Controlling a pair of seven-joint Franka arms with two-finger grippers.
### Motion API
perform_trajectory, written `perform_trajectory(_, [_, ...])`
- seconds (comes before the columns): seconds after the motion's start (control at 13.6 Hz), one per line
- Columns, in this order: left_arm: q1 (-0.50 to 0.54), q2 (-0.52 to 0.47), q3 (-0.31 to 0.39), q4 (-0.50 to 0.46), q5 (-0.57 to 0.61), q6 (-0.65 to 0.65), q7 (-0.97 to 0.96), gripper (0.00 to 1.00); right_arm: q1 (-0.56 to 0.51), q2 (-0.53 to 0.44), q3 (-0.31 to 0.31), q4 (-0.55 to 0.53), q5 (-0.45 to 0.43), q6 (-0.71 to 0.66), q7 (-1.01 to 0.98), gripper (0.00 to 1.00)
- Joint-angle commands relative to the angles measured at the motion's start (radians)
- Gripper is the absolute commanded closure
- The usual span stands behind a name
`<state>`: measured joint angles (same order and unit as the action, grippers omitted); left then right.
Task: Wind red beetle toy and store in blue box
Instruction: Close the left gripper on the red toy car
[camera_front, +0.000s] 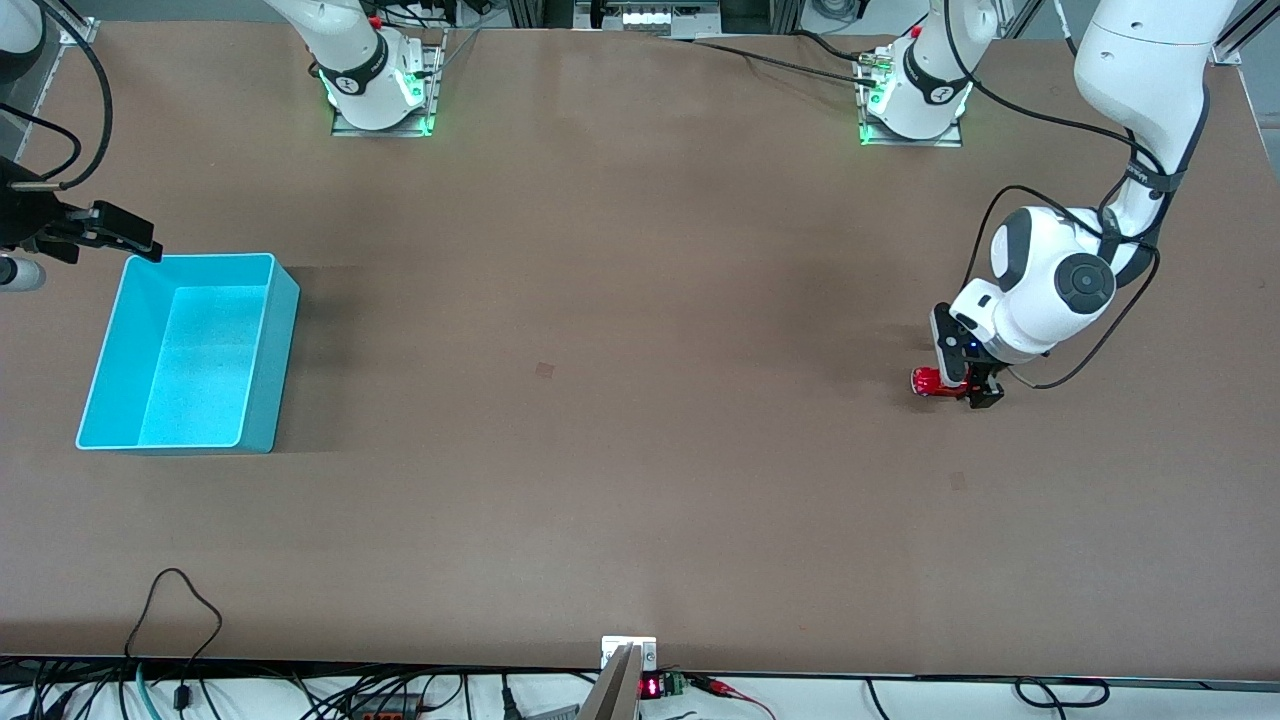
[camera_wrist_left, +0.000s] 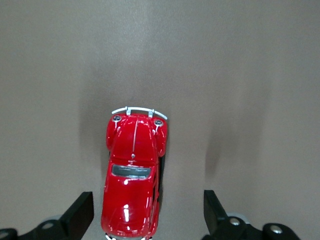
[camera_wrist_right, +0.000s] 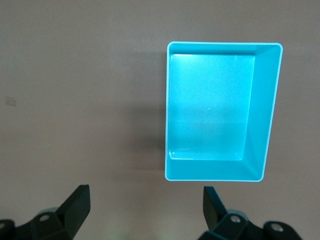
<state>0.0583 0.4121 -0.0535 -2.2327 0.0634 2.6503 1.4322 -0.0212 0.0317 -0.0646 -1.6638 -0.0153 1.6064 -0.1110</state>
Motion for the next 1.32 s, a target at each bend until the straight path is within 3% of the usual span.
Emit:
perform_trajectory(0.0, [0.001,-0.009,-0.003,-0.013,0.016,0.033,0.02,0.1,-0.006,-0.009,0.009,-0.005,0.0,-0.002,-0.001,0.0])
perform_trajectory(0.37, [0.001,-0.003,-0.003,-0.013,0.016,0.055,0.051,0.25,-0.005,-0.009,0.009,-0.005,0.0,-0.002,-0.003,0.0])
perform_trajectory(0.66, [0.001,-0.001,-0.003,-0.015,0.016,0.066,0.068,0.57,-0.005,-0.009,0.009,-0.005,0.0,-0.002,-0.001,0.0])
perform_trajectory(0.73, [0.001,-0.001,-0.003,-0.015,0.016,0.066,0.068,0.61,-0.005,-0.009,0.009,-0.004,0.0,-0.002,-0.001,0.0])
perform_trajectory(0.95, [0.001,0.004,-0.003,-0.013,0.016,0.059,0.07,0.7,-0.005,-0.009,0.009,-0.004,0.0,-0.002,-0.001,0.0])
perform_trajectory(1.25, [0.003,0.007,-0.003,-0.013,0.015,0.057,0.07,0.72,-0.005,-0.009,0.009,-0.004,0.0,0.0,-0.001,0.0])
